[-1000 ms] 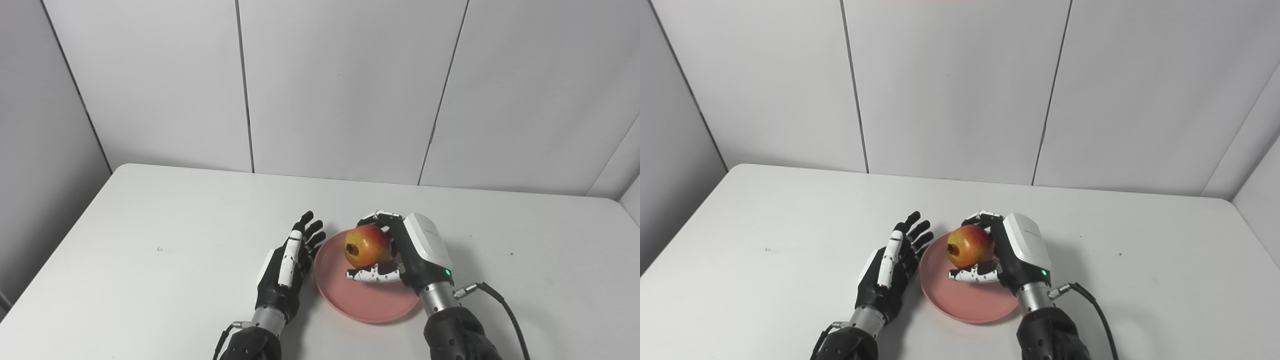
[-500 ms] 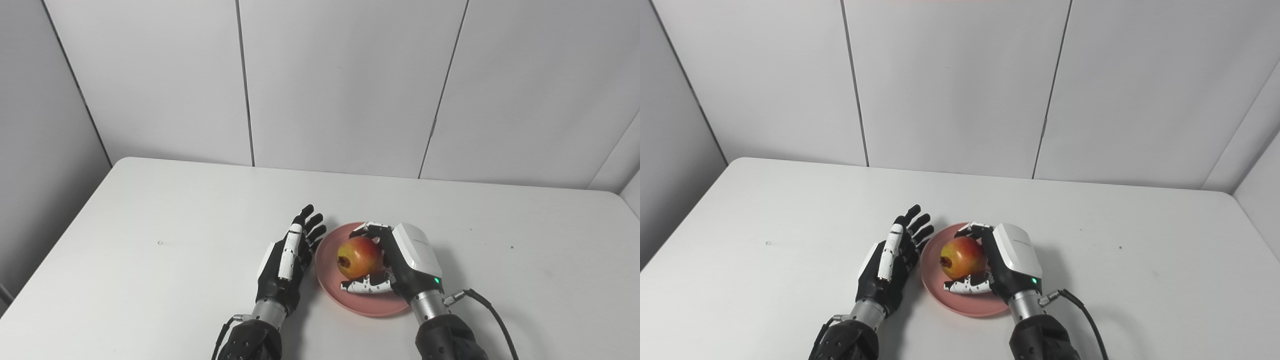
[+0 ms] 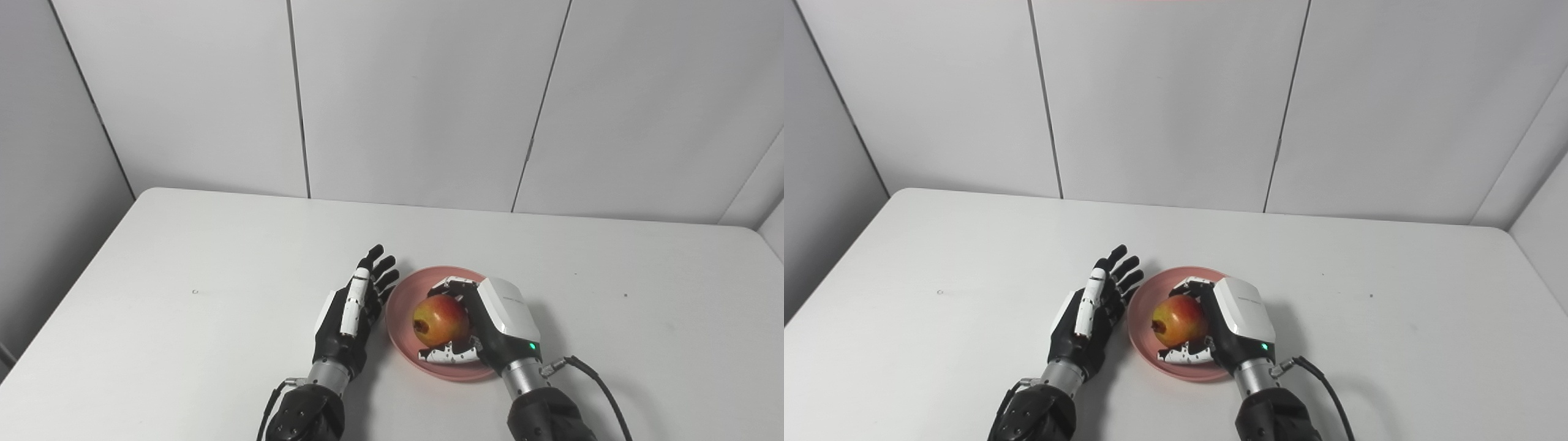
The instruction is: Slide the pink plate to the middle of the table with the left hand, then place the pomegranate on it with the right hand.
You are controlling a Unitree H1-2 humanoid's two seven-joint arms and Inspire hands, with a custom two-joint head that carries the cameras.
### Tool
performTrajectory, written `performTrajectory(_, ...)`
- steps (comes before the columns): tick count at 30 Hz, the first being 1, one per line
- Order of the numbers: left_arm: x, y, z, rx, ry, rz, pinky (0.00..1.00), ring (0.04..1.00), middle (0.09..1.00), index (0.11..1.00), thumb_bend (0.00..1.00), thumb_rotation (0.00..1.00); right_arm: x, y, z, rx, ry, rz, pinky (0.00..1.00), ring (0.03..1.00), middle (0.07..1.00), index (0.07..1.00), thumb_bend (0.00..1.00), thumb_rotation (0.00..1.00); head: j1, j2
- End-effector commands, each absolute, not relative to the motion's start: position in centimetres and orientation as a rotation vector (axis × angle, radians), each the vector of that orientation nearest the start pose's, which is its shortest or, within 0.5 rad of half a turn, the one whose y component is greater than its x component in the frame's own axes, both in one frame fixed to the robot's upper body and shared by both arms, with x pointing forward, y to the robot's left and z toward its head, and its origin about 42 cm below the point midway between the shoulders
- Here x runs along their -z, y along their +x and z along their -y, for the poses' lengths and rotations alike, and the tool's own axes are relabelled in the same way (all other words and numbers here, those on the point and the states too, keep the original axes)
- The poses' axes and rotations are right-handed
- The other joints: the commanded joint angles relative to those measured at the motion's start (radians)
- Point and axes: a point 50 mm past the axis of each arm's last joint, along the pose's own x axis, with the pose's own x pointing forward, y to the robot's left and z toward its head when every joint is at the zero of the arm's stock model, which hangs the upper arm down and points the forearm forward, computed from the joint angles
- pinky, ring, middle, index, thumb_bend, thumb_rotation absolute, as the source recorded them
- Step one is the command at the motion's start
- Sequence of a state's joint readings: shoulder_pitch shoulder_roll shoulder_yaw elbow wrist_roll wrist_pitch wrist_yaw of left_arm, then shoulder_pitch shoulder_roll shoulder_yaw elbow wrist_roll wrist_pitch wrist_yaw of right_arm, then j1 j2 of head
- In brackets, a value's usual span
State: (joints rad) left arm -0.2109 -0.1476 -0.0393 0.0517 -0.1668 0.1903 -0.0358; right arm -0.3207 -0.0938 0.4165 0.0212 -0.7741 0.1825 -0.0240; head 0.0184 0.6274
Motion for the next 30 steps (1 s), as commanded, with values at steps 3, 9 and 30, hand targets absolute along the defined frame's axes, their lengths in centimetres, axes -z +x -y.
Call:
performTrajectory(3, -13.5, 34.1, -12.7, 0.183, -0.285, -0.087, 0.91, 0.920, 0.926, 0.923, 0.42, 1.00, -19.1, 35.4, 10.9, -0.294, -0.981, 0.306, 0.56, 0.678, 0.757, 0.773, 0.79, 0.23, -0.001, 0.002)
performTrajectory(9, -13.5, 34.0, -12.8, 0.186, -0.292, -0.086, 0.92, 0.922, 0.930, 0.929, 0.42, 1.00, -19.5, 35.1, 10.9, -0.334, -1.040, 0.296, 0.73, 0.824, 0.879, 0.897, 0.84, 0.32, -0.010, 0.007)
performTrajectory(30, -13.4, 34.0, -13.1, 0.188, -0.293, -0.090, 0.90, 0.915, 0.927, 0.935, 0.42, 1.00, -20.7, 34.9, 11.8, -0.303, -1.049, 0.330, 0.92, 0.969, 0.988, 1.000, 0.97, 0.57, -0.022, 0.011)
